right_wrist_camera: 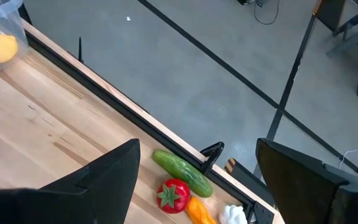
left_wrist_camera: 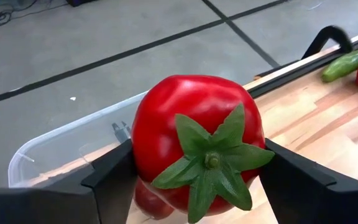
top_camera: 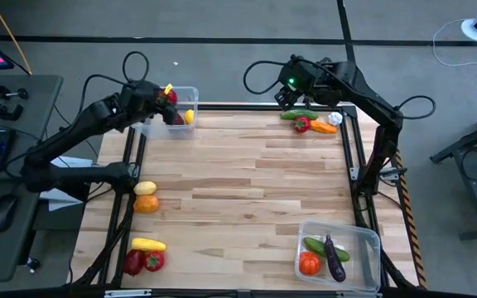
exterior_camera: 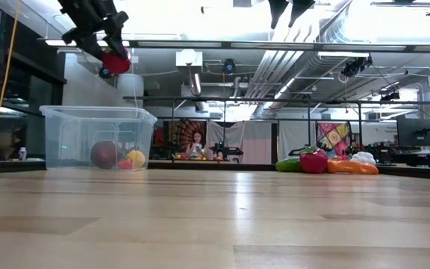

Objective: Sort produce into baskets
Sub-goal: Put the top left red tomato into the top transparent bin, then put the top red tomato into the top transparent bin

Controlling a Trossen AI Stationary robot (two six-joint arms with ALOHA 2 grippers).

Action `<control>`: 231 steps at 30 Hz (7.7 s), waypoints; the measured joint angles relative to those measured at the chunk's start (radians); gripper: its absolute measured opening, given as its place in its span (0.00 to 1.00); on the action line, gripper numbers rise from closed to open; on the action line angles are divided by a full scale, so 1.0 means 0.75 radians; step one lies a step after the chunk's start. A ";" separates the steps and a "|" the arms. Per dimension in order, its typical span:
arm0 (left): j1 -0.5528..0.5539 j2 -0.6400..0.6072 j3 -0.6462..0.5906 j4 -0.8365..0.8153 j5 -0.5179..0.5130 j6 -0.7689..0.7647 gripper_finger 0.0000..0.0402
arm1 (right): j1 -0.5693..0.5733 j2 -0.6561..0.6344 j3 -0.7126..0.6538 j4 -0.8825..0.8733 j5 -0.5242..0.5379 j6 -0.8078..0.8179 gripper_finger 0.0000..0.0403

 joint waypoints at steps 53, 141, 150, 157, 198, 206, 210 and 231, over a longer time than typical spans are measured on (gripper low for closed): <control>0.099 0.188 0.001 -0.099 0.035 0.001 0.99 | -0.417 -0.068 -1.538 0.847 -0.696 0.455 0.79; 0.101 0.188 0.000 -0.092 0.046 0.035 0.99 | -0.409 -0.061 -1.640 1.105 -0.209 1.018 0.97; 0.101 0.187 0.000 -0.092 0.046 0.033 0.99 | -0.398 -0.001 -1.642 1.135 -0.188 1.044 0.97; 0.101 0.187 0.000 -0.092 0.047 0.033 0.99 | -0.398 0.041 -1.642 1.143 -0.204 1.040 0.97; 0.099 0.095 0.075 0.598 0.764 -0.037 0.99 | -0.021 0.106 -1.404 2.457 -0.676 0.603 0.65; 0.099 0.003 0.136 0.693 0.771 -0.036 0.99 | -0.035 0.411 -0.904 2.320 -0.813 0.467 0.65; 0.099 -0.029 0.136 0.674 0.771 -0.037 0.99 | -0.041 0.569 -0.647 2.240 -0.914 0.441 0.65; 0.099 -0.043 0.136 0.669 0.765 -0.038 0.99 | -0.048 0.934 -0.174 2.100 -0.976 0.412 0.73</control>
